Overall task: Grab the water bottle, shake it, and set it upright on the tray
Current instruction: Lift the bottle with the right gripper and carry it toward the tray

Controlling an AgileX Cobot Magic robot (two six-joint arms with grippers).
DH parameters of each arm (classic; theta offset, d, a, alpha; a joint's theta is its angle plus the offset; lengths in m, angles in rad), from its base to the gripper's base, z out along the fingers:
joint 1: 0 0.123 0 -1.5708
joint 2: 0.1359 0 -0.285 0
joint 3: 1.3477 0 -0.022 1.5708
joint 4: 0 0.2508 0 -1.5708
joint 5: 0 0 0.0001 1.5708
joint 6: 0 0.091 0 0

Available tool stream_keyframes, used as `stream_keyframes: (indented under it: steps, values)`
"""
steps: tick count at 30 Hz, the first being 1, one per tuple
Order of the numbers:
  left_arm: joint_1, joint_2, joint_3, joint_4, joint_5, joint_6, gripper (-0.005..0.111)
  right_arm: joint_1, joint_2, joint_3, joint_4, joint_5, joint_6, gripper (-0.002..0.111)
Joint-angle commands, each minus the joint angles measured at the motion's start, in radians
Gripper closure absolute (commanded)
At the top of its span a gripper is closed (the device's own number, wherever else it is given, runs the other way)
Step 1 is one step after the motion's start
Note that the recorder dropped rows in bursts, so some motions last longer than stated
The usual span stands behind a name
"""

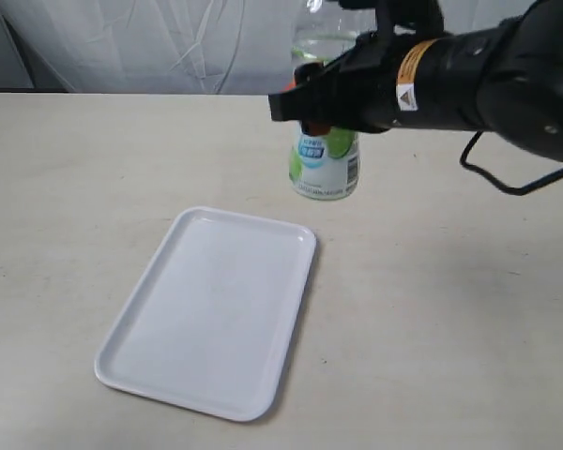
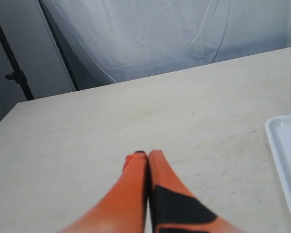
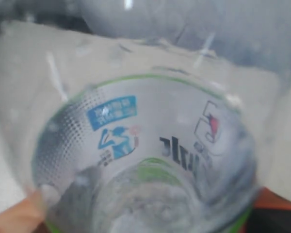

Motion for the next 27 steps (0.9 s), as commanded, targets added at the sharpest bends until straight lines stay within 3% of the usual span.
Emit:
stream_keyframes:
  steps: [1, 7, 15, 21, 27]
  values:
    - [0.0, -0.005, 0.004, -0.004, -0.013, -0.001, 0.106, 0.065, -0.106, -0.009, -0.037, -0.088, 0.004, 0.109]
    - [0.0, -0.005, 0.004, -0.004, -0.013, -0.001, 0.106, 0.097, -0.004, 0.098, -0.037, -0.037, 0.004, 0.109]
    - [0.0, -0.005, 0.004, -0.004, -0.013, -0.001, 0.106, 0.101, -0.137, -0.051, -0.092, -0.034, 0.004, 0.109]
    - [0.0, -0.005, 0.004, -0.004, -0.013, -0.001, 0.106, 0.153, -0.007, 0.072, 0.03, 0.11, -0.071, 0.109]
    - [0.0, -0.005, 0.004, -0.004, -0.013, -0.001, 0.106, 0.171, -0.159, -0.065, -0.042, 0.003, -0.071, 0.109]
